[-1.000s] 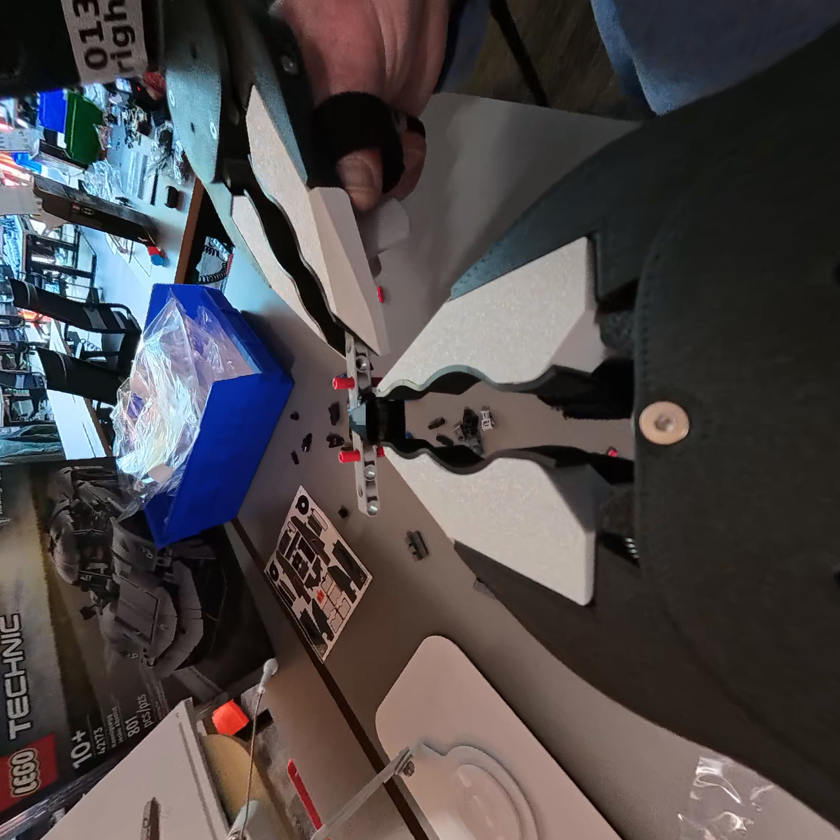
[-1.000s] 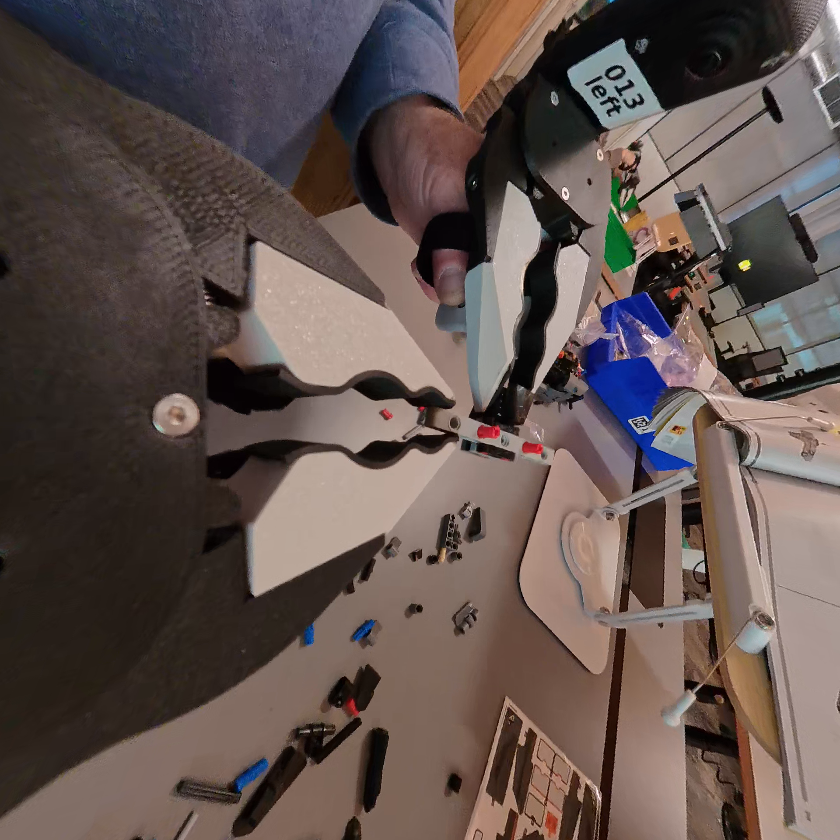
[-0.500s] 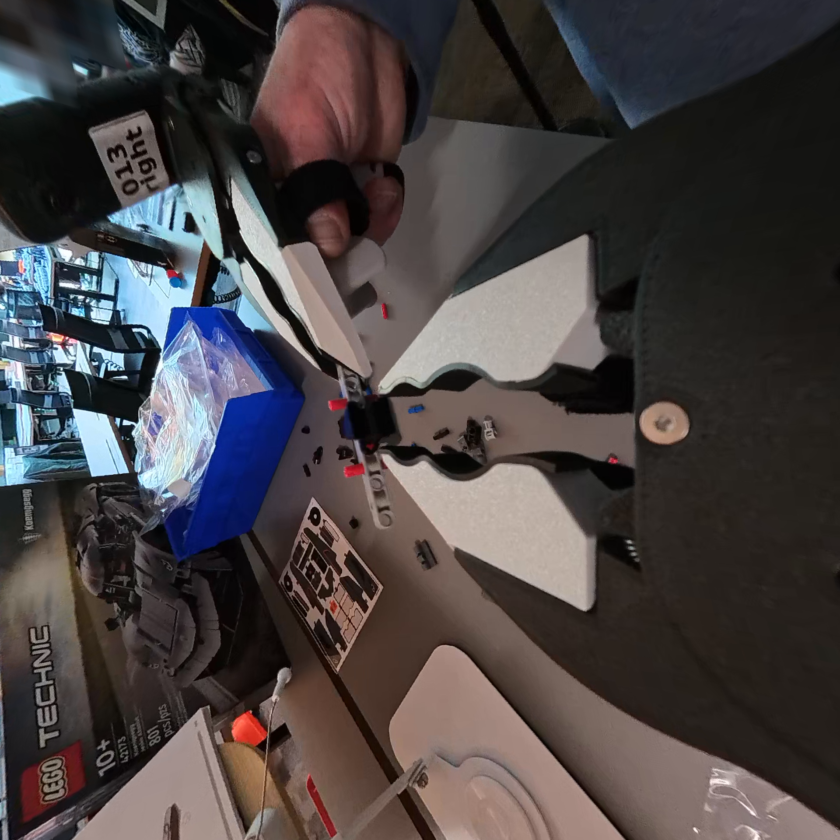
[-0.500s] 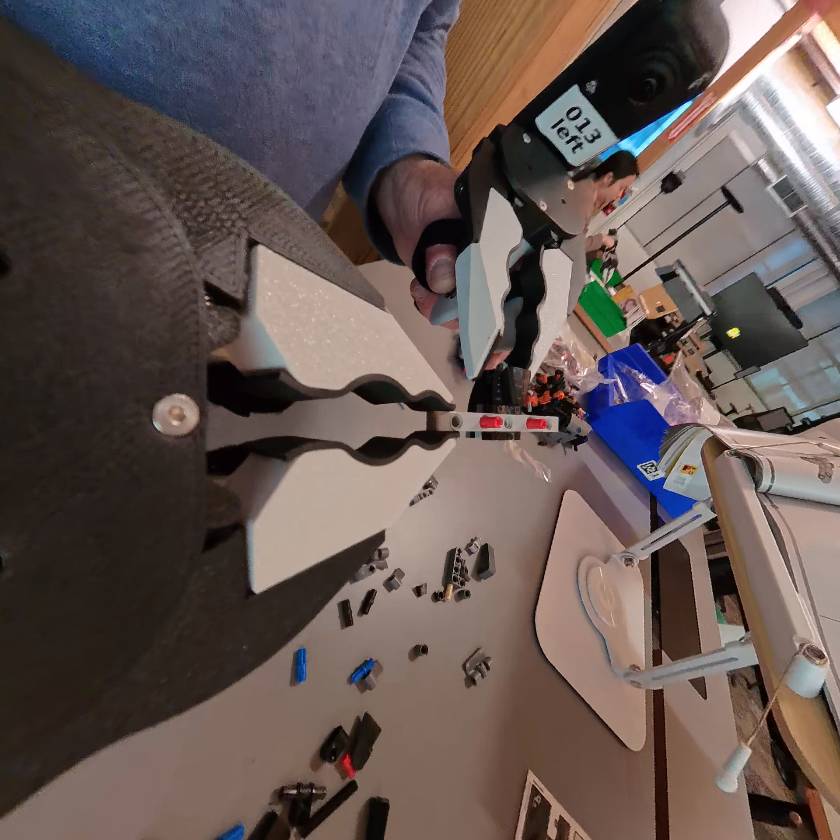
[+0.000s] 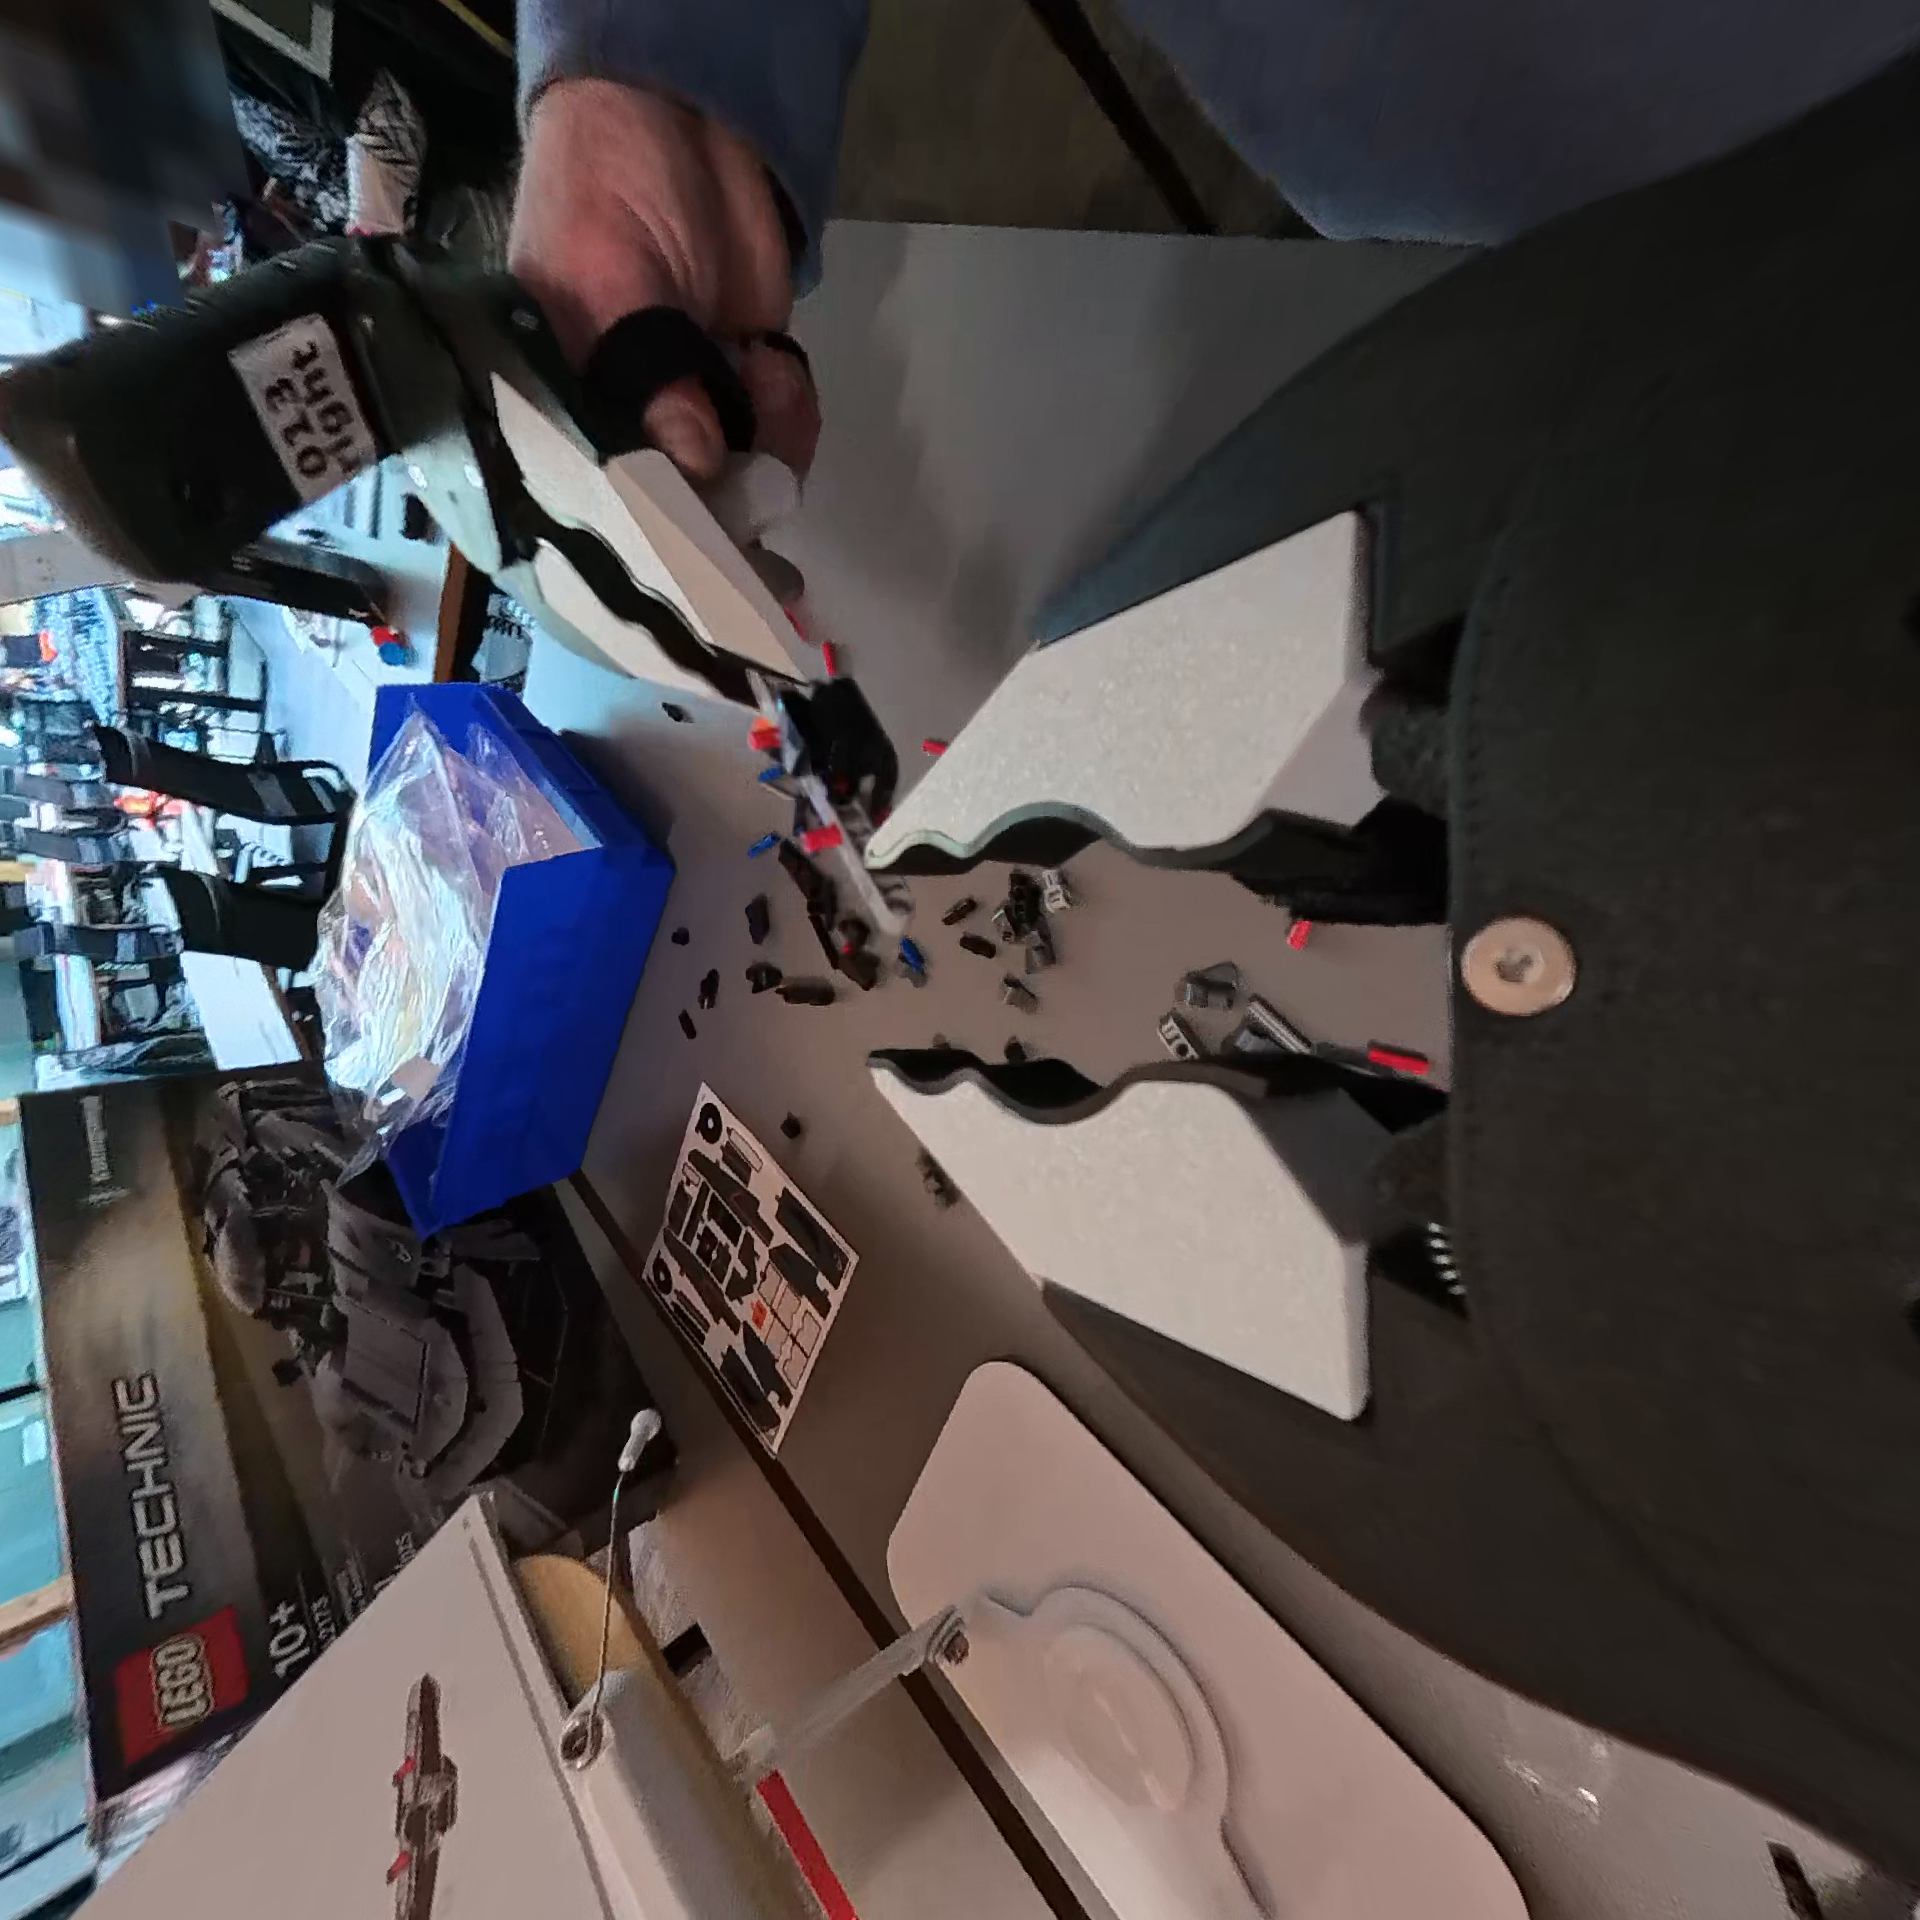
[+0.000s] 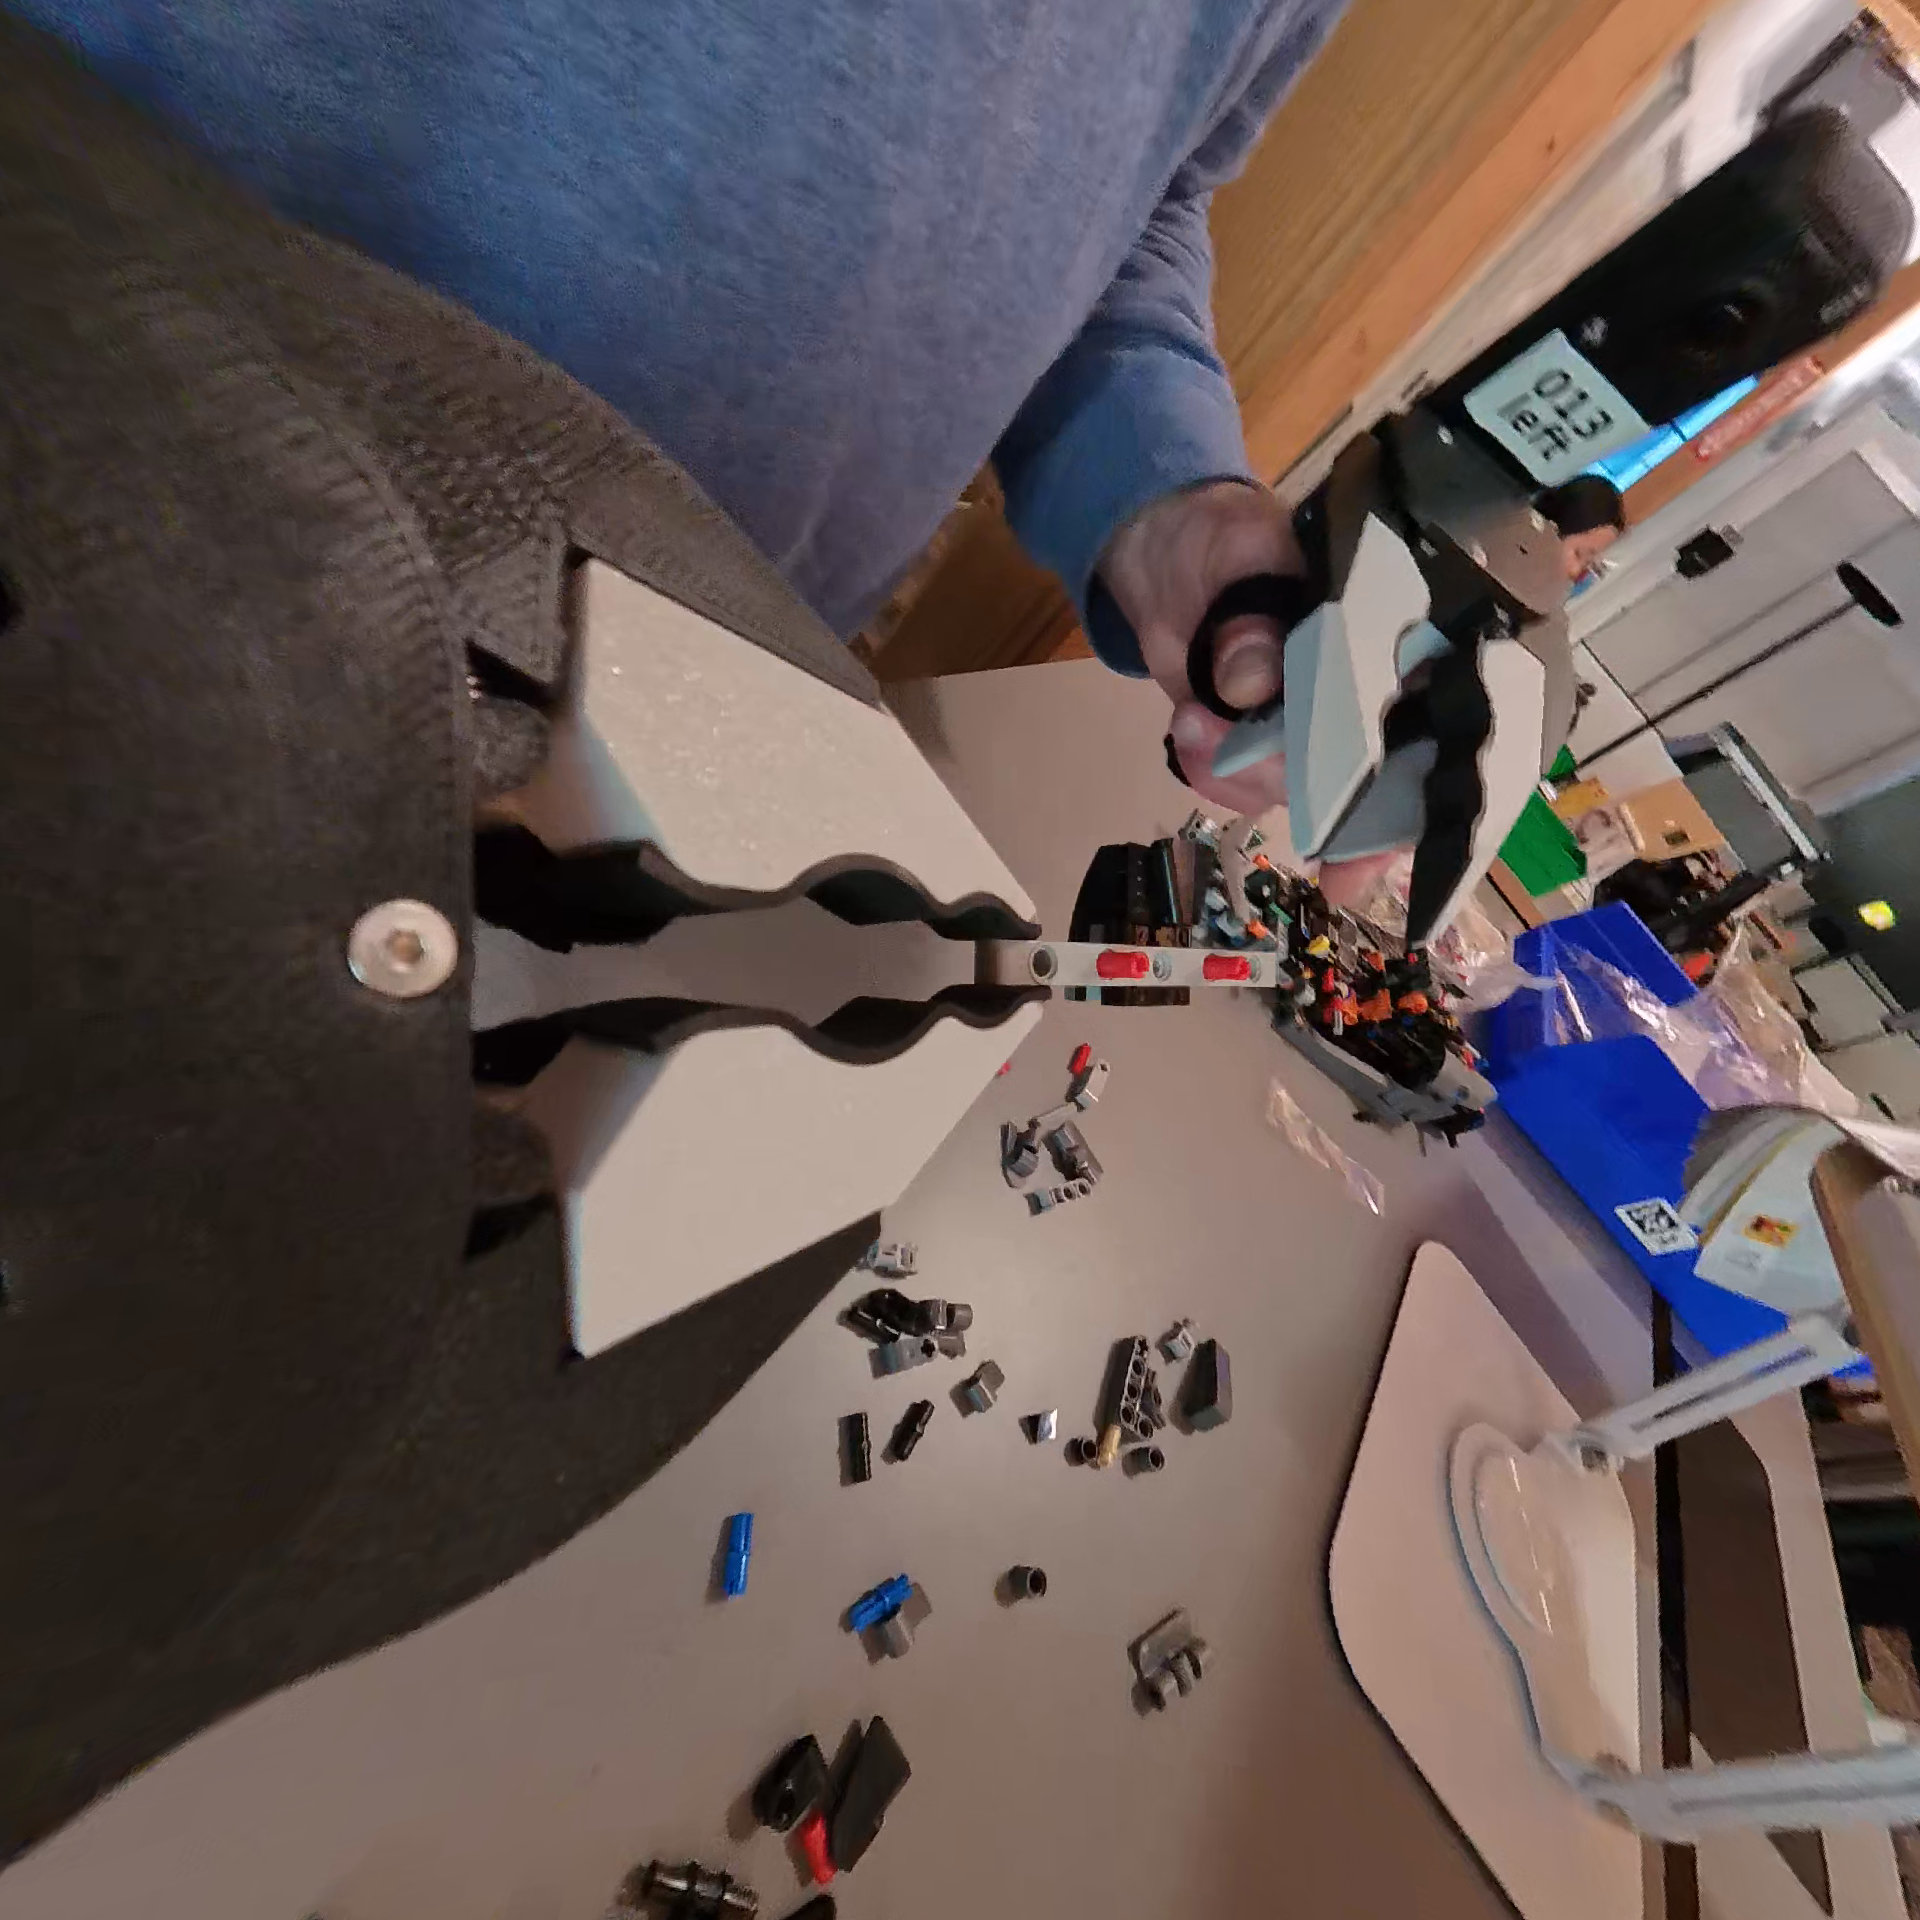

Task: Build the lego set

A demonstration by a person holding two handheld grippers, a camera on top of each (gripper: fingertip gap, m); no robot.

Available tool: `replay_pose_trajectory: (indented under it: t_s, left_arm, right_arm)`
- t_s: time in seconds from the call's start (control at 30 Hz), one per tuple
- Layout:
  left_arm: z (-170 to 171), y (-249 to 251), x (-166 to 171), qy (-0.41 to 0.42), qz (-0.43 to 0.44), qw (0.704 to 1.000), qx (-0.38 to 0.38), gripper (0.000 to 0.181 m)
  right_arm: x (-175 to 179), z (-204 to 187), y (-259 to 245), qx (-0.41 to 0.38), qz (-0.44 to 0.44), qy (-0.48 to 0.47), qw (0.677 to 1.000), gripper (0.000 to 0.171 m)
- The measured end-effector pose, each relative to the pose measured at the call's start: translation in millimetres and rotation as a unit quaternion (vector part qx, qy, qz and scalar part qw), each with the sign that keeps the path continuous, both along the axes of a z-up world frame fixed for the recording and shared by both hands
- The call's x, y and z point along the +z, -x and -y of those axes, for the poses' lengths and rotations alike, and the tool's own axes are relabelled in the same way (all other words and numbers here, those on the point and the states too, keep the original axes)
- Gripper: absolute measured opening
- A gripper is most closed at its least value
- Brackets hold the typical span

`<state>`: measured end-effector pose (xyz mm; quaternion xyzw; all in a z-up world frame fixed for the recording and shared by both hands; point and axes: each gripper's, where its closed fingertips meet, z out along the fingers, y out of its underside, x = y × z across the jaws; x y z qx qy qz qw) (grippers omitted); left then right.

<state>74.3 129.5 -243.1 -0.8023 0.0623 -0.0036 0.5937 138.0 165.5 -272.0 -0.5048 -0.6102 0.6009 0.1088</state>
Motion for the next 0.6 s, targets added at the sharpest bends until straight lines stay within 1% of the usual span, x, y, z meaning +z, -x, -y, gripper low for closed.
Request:
replay_pose_trajectory:
  t_s: [0.13,0.23,0.33,0.37,0.4,0.43,0.6]
  left_arm:
    - [-1,-10,-19,0.032,-0.013,0.999,-0.040,0.034]
    - [-3,-23,-30,0.047,0.001,0.996,-0.074,0.033]
    - [-4,-34,-34,0.050,0.028,0.992,-0.108,0.029]
    - [-4,-36,-37,0.053,0.033,0.991,-0.116,0.025]
    - [-3,-40,-39,0.057,0.038,0.989,-0.130,0.017]
    - [-3,-42,-41,0.060,0.042,0.988,-0.139,0.013]
    - [-3,-45,-57,0.084,0.036,0.986,-0.141,0.010]
  right_arm:
    - [-6,6,-7,0.040,0.003,-0.026,0.999,0.005]
    - [-8,11,-10,0.060,0.000,-0.037,0.997,0.005]
    - [-11,13,-13,0.074,-0.001,-0.055,0.996,0.005]
    - [-12,13,-13,0.076,-0.001,-0.060,0.995,0.005]
    - [-14,13,-14,0.080,0.000,-0.063,0.995,0.005]
    - [-16,14,-15,0.085,0.001,-0.066,0.994,0.005]
    - [-31,12,-16,0.097,0.011,-0.086,0.992,0.005]
